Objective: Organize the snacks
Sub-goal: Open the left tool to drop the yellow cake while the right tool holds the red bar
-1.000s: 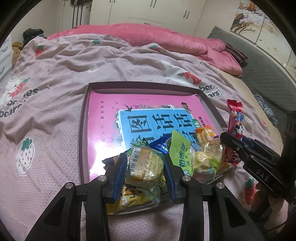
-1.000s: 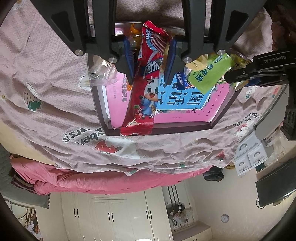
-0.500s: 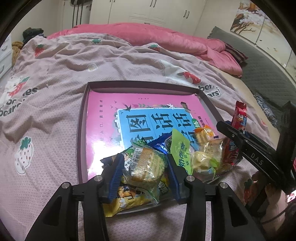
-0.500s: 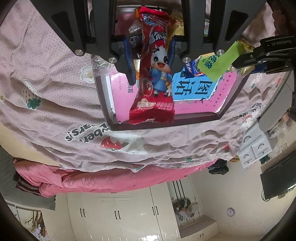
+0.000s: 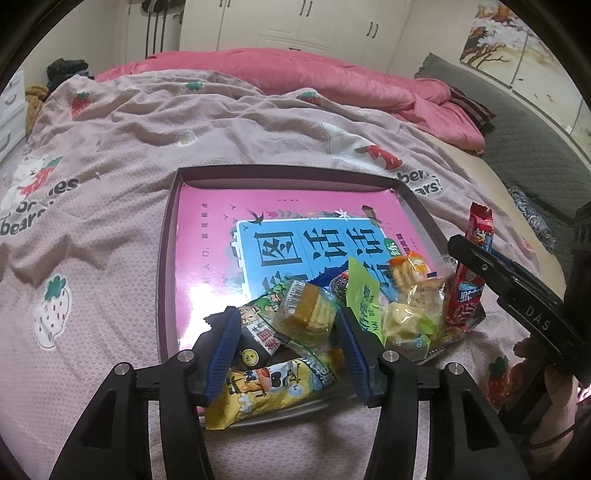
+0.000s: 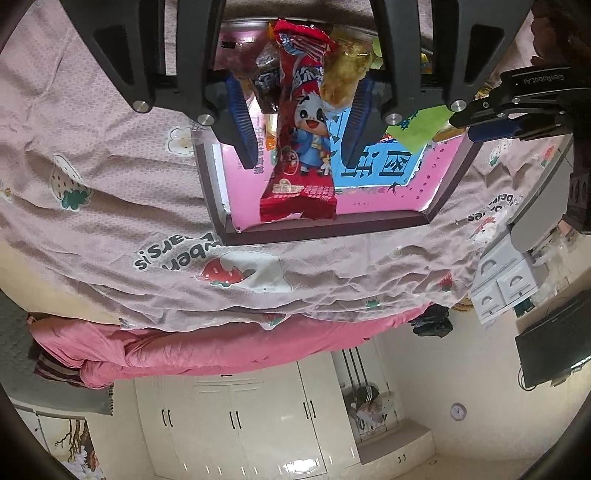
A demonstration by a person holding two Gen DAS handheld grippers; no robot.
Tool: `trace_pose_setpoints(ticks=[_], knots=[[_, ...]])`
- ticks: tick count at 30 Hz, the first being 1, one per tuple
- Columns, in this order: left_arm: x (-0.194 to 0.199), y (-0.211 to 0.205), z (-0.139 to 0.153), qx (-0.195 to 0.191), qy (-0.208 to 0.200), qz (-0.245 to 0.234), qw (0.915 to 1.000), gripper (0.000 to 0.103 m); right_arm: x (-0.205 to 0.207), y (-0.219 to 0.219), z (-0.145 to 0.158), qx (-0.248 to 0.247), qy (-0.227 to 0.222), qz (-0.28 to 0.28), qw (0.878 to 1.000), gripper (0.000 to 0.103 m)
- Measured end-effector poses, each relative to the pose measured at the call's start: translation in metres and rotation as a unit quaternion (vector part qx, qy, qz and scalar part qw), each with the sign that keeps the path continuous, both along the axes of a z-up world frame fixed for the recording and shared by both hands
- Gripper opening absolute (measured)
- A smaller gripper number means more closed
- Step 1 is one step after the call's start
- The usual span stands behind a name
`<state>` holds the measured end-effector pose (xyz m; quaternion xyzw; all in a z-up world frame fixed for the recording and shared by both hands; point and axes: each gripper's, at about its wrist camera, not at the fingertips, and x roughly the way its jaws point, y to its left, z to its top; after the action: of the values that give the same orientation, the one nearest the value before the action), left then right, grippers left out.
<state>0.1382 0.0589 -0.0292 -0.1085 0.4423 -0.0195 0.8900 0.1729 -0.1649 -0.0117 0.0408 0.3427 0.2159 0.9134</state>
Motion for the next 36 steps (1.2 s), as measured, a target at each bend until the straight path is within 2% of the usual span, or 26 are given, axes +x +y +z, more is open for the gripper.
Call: trace_pose_setpoints(ticks=[2, 4, 19, 36], knots=[[0.0, 0.0, 0.001, 0.0, -0.001, -0.001, 1.0, 0.058, -0.001, -0.002, 0.0, 0.001, 0.002, -0.003, 1.0, 0.051], [-0.001, -0.001, 0.002, 0.002, -0.001, -0.001, 1.0, 0.061, -0.001, -0.003, 0.001, 0.003, 0.002, -0.004, 1.0, 0.051], [-0.002, -0.001, 0.002, 0.011, 0.003, 0.001, 0.9999, 0.069, -0.012, -0.007, -0.001, -0.004, 0.007, -0.003, 1.0, 0.051], [-0.01, -0.001, 0.005, 0.023, 0.003, 0.001, 0.9997, 0.072, -0.037, -0.008, -0.001, -0.03, 0.015, 0.012, 0.999, 0.051]])
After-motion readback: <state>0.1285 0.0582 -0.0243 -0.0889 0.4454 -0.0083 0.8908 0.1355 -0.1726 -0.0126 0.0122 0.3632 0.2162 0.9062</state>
